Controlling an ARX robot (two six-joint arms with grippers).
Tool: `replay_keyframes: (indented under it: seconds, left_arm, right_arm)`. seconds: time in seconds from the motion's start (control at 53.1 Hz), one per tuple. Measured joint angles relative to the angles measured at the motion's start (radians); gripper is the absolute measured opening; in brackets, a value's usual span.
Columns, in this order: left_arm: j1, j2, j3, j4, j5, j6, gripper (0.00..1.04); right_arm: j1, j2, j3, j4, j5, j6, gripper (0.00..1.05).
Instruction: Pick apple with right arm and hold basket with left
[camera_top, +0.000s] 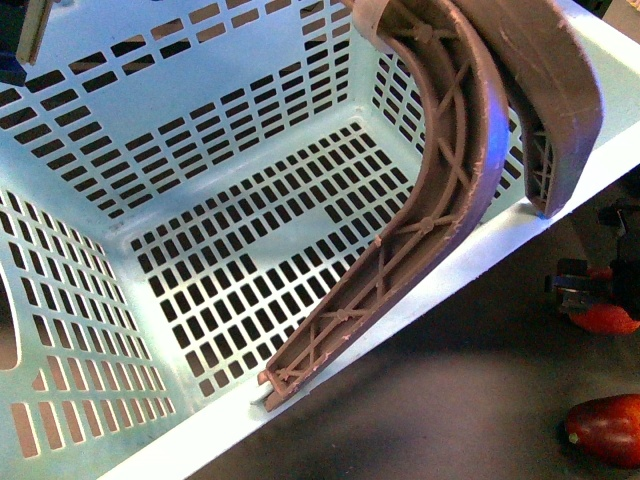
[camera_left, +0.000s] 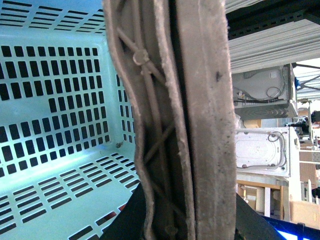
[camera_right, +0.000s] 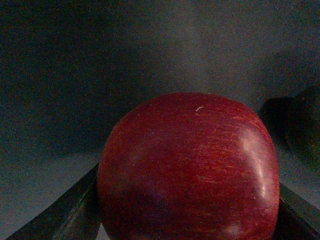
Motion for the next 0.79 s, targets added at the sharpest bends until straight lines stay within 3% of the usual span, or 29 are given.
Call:
replay_keyframes:
  seconds: [0.358, 0.547, 0.792]
  left_arm:
    - [0.0, 0.0, 0.0, 0.0, 0.0, 0.0, 0.17]
    - [0.0, 0.0, 0.0, 0.0, 0.0, 0.0, 0.17]
    - [0.0, 0.0, 0.0, 0.0, 0.0, 0.0, 0.17]
  right_arm:
    - [-0.01, -0.089, -0.112, 0.06, -0.033, 0.0, 0.68]
    - [-0.018, -0.359, -0.248, 0.085, -0.087, -0.008, 0.68]
    - [-0.002, -0.75, -0.306, -0.013, -0.123, 0.007, 0.68]
